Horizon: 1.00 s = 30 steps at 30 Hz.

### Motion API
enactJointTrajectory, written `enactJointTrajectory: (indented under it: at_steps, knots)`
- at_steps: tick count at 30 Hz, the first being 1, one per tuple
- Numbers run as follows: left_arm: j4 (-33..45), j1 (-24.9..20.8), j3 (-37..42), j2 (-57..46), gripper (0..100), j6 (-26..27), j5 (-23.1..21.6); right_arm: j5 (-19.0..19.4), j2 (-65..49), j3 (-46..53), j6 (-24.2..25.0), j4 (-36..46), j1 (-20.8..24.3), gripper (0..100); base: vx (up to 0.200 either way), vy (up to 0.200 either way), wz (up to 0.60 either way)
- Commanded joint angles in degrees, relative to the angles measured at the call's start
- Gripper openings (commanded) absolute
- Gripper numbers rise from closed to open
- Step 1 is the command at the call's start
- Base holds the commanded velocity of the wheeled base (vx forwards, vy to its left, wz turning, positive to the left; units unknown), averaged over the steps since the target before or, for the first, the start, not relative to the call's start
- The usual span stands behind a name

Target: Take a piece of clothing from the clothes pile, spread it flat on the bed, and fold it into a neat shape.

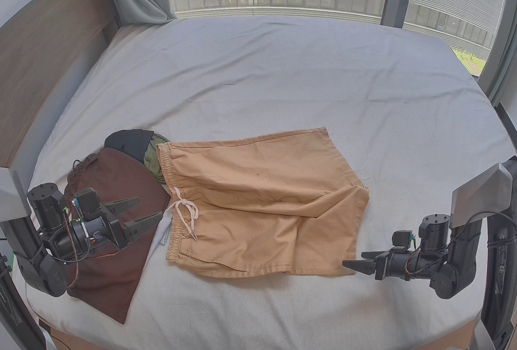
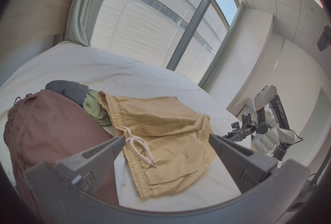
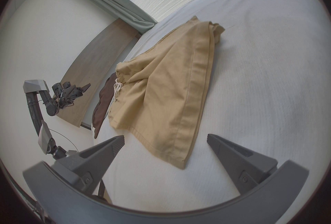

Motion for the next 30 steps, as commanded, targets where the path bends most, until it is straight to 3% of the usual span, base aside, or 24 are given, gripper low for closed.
enactJointTrajectory:
  at_steps: [1, 17, 30]
  knots:
    - [-0.05, 0.00, 0.11, -0.03, 100, -0.04, 0.00, 0.31, 1.76, 0.73, -0.05, -0.03, 0.44, 100, 0.000, 0.000, 0.00]
    - [-0.05, 0.09, -0.16, -0.29, 100, -0.13, 0.00, 0.84, 5.89, -0.85, 1.09, -0.12, 3.60, 100, 0.000, 0.000, 0.00]
    - [-0.05, 0.00, -0.33, 0.06, 100, -0.13, 0.00, 1.63, -0.09, -0.23, 5.84, -0.21, 3.95, 100, 0.000, 0.000, 0.00]
